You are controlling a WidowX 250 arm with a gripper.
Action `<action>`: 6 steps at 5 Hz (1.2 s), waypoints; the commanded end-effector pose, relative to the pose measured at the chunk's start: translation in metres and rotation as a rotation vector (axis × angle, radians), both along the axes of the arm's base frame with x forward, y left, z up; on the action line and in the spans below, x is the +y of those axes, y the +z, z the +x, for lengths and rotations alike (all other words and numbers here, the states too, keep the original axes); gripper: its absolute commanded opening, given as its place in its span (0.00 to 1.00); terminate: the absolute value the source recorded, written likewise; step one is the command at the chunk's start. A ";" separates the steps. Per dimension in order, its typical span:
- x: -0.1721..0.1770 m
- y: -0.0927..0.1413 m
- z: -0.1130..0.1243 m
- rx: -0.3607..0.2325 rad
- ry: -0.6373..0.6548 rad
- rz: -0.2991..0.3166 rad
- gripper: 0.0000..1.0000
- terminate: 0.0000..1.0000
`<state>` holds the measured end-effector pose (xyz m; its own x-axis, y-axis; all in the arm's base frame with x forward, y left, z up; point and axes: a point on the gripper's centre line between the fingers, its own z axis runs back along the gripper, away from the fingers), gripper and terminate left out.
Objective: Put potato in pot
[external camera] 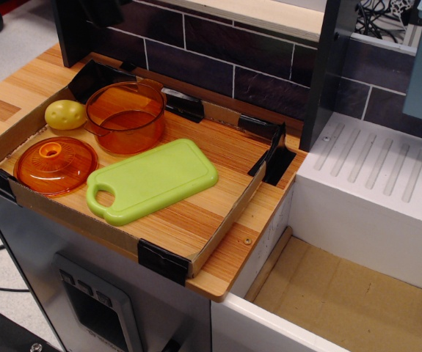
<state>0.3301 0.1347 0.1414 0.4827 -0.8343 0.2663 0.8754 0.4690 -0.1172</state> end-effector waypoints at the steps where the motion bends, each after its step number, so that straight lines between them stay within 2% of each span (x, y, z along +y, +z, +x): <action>1: 0.033 0.004 0.003 0.005 -0.110 0.141 1.00 0.00; 2: 0.039 -0.010 -0.004 0.006 -0.166 0.180 1.00 0.00; 3: 0.049 -0.020 -0.003 -0.029 -0.251 0.226 1.00 0.00; 4: 0.055 -0.037 -0.006 -0.053 -0.305 0.220 1.00 0.00; 5: 0.064 -0.043 -0.003 -0.030 -0.349 0.228 1.00 0.00; 6: 0.073 -0.052 -0.001 -0.035 -0.381 0.248 1.00 0.00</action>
<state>0.3174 0.2003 0.0682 0.1355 -0.9877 0.0777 0.9890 0.1302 -0.0695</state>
